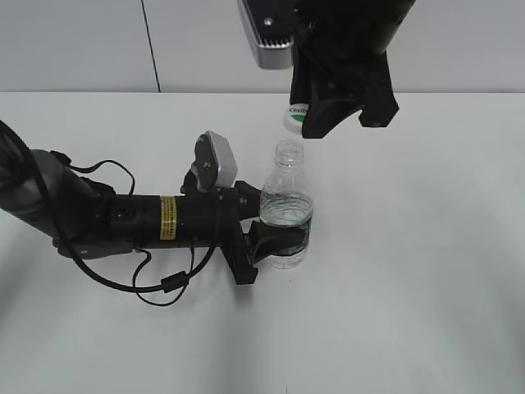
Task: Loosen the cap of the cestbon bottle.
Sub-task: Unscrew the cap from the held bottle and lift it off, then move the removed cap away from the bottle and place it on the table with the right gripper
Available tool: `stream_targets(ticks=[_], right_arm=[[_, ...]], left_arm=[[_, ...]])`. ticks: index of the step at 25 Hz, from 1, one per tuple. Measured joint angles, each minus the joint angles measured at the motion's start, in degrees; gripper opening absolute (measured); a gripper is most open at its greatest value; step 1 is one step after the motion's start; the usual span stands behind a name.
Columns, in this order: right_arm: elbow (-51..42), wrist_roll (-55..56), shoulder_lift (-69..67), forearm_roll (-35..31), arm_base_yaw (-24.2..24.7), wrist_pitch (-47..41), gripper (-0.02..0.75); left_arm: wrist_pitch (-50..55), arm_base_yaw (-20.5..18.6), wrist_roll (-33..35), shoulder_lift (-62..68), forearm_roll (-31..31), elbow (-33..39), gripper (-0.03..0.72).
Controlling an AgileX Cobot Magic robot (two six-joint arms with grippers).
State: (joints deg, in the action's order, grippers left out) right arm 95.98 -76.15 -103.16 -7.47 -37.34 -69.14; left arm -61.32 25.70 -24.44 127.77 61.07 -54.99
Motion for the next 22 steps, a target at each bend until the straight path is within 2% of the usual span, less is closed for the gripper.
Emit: stream_targets(ticks=[2,8,11,15,22], right_arm=[[0.0,8.7,1.0,0.0,0.0,0.0,0.300],[0.0,51.4,2.2,-0.2,0.0,-0.2,0.300],[0.0,64.6,2.2,-0.2,0.0,-0.3,0.300],[0.0,72.0,2.2,0.2,0.1,-0.4,0.300],[-0.1,73.1,2.2,2.2,4.6,-0.4,0.299]], left_arm=[[0.0,0.0,0.0,0.0,0.0,0.0,0.366],[0.0,0.0,0.0,0.0,0.0,0.0,0.366],[0.0,0.0,0.0,0.0,0.0,0.0,0.366],[0.0,0.0,0.0,0.0,0.0,0.0,0.366],[0.1,0.0,0.0,0.0,0.0,0.0,0.363]])
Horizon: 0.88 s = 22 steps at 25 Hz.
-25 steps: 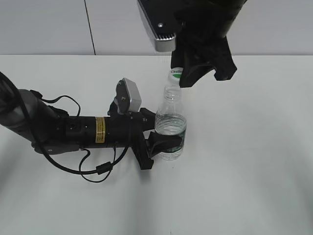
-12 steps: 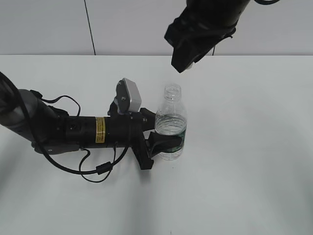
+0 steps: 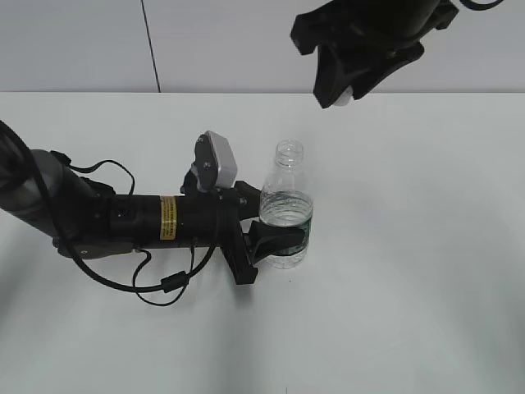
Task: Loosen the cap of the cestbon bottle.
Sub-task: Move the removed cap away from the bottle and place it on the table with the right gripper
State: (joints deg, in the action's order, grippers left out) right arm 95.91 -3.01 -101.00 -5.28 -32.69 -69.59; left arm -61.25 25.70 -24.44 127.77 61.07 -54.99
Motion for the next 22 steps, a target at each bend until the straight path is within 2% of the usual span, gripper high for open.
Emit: stream_targets(ticks=[6,11,15,22], right_arm=[[-2.8,0.1,0.1,0.5,7.1,0.0,0.299],[-12.4,0.1,0.1,0.5,12.0,1.3,0.299],[-22.2,0.1,0.1,0.8,13.6,9.4,0.299],[-38.2,0.8,0.1,0.4,13.6,28.6,0.299]], left_arm=[[0.0,0.0,0.0,0.0,0.0,0.0,0.363],[0.0,0.0,0.0,0.0,0.0,0.0,0.363],[0.0,0.0,0.0,0.0,0.0,0.0,0.363],[0.0,0.0,0.0,0.0,0.0,0.0,0.363]])
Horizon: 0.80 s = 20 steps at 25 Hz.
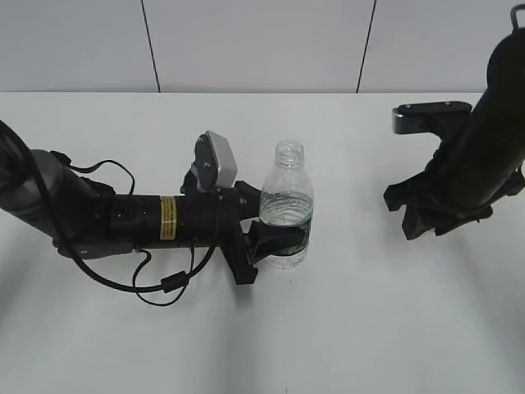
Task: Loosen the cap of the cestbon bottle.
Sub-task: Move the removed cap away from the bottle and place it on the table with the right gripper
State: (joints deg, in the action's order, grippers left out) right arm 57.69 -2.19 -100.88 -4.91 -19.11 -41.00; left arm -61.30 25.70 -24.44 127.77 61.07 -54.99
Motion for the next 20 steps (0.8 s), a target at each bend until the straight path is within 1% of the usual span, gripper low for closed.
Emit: stream_targets(ticks=[4,10,13,15,17,20], right_arm=[[-3.7,1.4,-0.4,-0.1,0.0,5.3,0.299],[-4.2,1.6,-2.6,-0.2,0.0,8.1,0.301],[-4.2,1.6,-2.6,-0.2,0.0,9.9,0.321],[-4.2,1.6,-2.6,-0.2,0.0,10.3,0.356],[-4.2,1.6,-2.6,-0.2,0.0,10.7,0.417],[-4.2,1.6,-2.6,-0.2,0.0,11.2,0.547]], left_arm=[[0.0,0.0,0.0,0.0,0.0,0.0,0.363],[-0.2,0.0,0.0,0.0,0.1,0.0,0.363],[-0.8,0.0,0.0,0.0,1.0,0.0,0.363],[-1.0,0.0,0.0,0.0,2.1,0.0,0.363],[-1.2,0.0,0.0,0.0,2.9,0.0,0.363],[-1.3,0.0,0.0,0.0,3.2,0.0,0.363]])
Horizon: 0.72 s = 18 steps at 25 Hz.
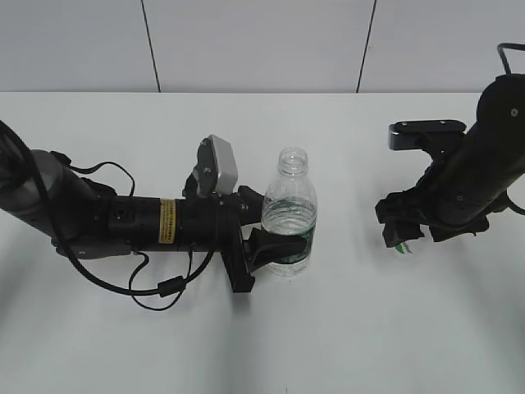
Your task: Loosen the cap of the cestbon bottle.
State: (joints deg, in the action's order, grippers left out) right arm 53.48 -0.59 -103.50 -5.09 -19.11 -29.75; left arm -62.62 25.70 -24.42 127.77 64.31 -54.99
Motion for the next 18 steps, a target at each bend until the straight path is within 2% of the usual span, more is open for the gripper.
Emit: stream_targets(ticks=[2,5,7,12,18], right_arm=[[0.0,0.1,0.0,0.0,0.0,0.0,0.589],[0.0,0.1,0.0,-0.1,0.0,0.0,0.592],[0.0,0.1,0.0,-0.1,0.0,0.0,0.592],[0.0,0.1,0.0,-0.1,0.0,0.0,0.592],[0.0,0.1,0.1,-0.2,0.0,0.0,0.592]], left_arm=[[0.0,0.0,0.0,0.0,0.0,0.0,0.363],[0.0,0.0,0.0,0.0,0.0,0.0,0.365],[0.0,0.0,0.0,0.0,0.0,0.0,0.404],[0.7,0.0,0.0,0.1,0.7,0.0,0.575],[0.7,-2.2,-0.9,0.1,3.7,0.0,0.596]])
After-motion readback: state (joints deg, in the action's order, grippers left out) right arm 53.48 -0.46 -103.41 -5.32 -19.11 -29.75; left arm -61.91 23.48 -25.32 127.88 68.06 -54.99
